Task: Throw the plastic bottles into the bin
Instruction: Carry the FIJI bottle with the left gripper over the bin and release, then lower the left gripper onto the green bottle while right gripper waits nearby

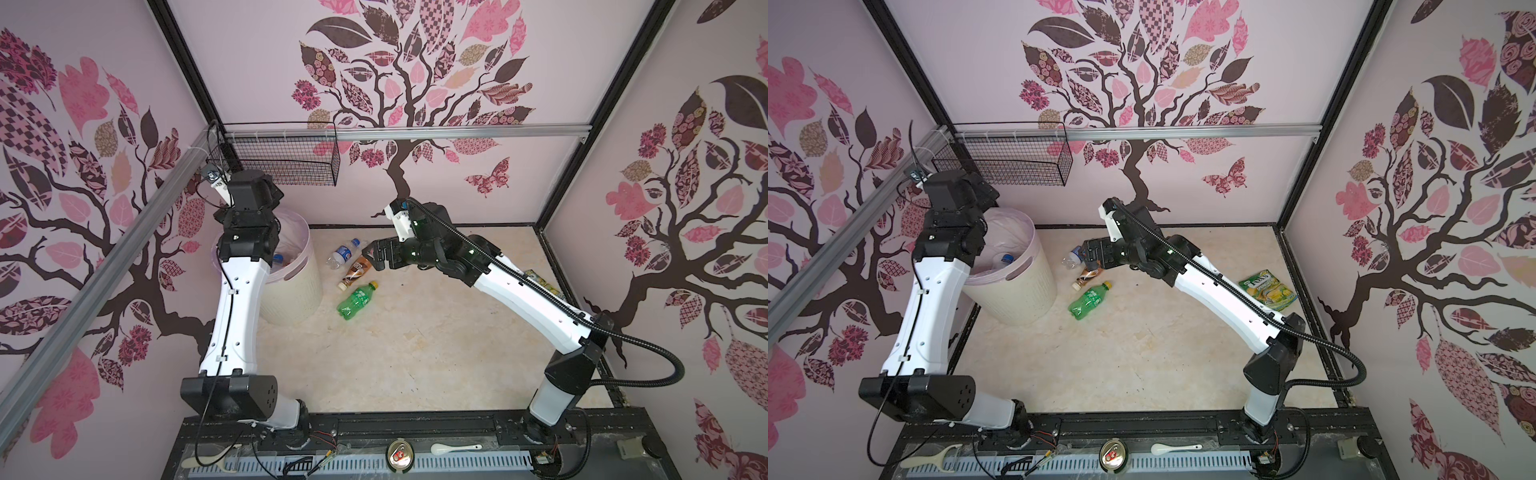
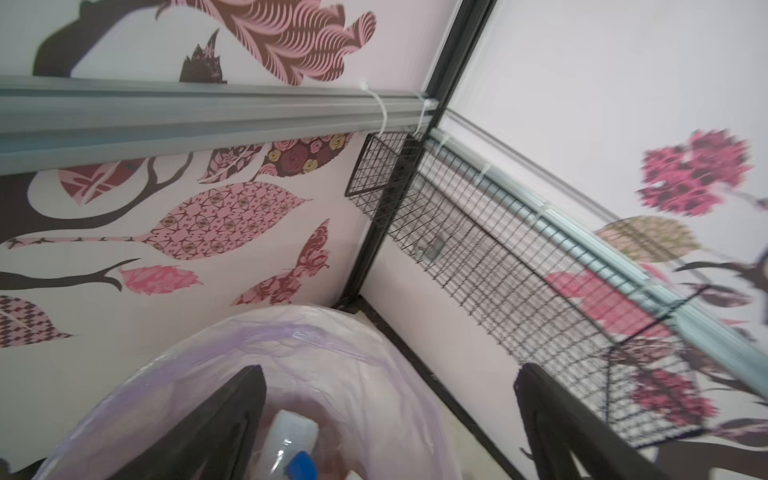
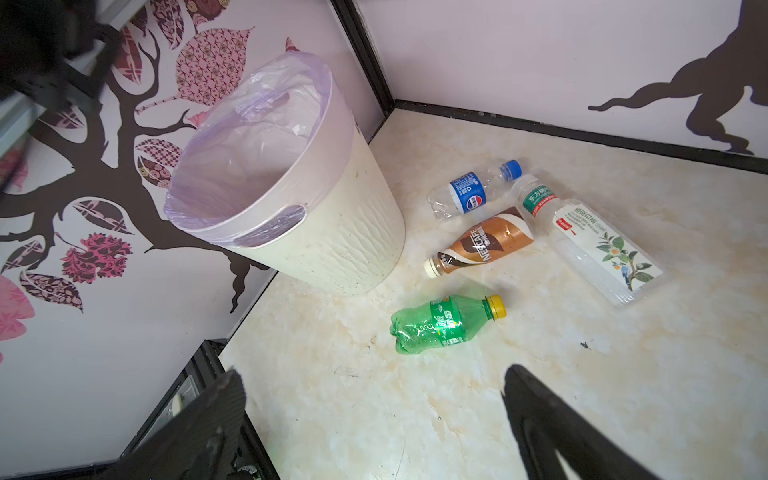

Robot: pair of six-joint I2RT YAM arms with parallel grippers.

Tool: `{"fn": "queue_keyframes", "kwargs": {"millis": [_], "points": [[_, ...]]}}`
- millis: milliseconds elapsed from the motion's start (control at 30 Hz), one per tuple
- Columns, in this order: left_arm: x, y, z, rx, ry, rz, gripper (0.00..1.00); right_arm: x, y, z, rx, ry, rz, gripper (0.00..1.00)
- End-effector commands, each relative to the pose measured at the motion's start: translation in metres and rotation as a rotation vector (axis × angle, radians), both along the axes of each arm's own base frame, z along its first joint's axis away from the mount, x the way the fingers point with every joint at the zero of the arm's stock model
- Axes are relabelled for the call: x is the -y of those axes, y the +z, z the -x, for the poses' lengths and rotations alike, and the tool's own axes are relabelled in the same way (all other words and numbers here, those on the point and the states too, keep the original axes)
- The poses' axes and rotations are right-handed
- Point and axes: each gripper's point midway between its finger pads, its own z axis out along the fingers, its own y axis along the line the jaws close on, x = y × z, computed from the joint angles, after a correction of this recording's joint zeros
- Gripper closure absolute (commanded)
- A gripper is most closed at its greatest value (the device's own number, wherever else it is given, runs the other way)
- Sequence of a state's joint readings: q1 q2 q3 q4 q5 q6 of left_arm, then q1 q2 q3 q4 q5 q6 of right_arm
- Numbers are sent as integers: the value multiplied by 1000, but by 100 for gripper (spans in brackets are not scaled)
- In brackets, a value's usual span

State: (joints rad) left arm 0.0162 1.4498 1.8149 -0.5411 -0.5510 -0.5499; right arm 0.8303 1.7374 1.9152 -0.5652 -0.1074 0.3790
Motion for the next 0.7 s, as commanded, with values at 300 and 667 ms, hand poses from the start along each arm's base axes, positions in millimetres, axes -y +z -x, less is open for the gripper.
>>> {"fn": "queue_keyframes", "kwargs": {"millis": [300,667], "points": [[124,12,5,67,-401,120,2,34,12,5,-13,-94,-49,0],[254,-106,1,-338,-789,56,2,120,-34,12,-120,-279,-53,1]]}}
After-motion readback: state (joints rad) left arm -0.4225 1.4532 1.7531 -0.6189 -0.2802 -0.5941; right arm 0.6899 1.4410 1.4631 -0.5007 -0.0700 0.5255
